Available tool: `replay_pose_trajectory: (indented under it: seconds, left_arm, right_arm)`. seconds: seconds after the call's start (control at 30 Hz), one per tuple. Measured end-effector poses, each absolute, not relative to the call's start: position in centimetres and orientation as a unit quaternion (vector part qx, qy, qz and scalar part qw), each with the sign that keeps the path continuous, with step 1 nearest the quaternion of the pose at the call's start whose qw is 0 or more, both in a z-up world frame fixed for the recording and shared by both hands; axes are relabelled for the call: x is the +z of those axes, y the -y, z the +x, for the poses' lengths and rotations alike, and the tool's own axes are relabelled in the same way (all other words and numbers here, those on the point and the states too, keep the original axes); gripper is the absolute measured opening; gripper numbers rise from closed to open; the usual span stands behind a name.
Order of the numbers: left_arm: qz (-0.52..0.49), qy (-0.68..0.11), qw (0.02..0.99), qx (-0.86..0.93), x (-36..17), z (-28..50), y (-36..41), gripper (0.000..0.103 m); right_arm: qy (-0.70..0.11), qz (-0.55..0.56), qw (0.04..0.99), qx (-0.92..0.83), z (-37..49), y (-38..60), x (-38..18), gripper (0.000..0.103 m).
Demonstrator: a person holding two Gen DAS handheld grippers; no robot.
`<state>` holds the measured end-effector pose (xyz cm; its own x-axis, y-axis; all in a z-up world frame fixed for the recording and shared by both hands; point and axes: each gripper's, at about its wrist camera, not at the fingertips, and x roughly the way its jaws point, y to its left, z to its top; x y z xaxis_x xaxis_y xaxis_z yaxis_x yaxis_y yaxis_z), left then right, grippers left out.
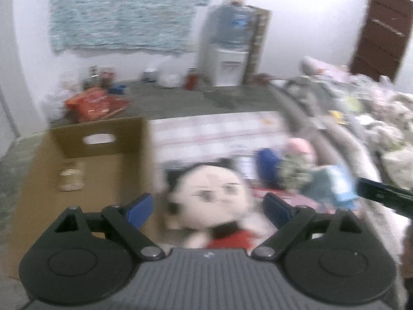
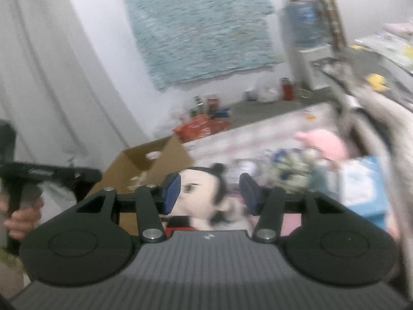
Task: Organize soft objects
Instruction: 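Move the left gripper to the green scrunchie while the right approaches the blue box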
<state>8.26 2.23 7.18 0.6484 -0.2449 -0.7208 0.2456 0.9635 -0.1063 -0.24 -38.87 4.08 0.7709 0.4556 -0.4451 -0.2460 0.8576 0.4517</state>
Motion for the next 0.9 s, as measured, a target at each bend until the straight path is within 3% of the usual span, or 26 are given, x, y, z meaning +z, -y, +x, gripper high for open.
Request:
replay_pose_trajectory:
  seconds: [0.4, 0.9]
  left_arm:
    - [0.049, -0.389, 0.896, -0.207, 0.2, 10.1, 12.8, 0.093]
    - [0.047, -0.455, 0.866, -0.204, -8.4, 20.7, 19.5, 0.093]
  right_arm:
    - [-0.285, 0.243, 0.912, 0.17, 0.4, 46.4, -1.4, 0.045]
    - [-0.304, 0.228, 0.915, 0.137, 5.5, 46.6, -6.5, 0.042]
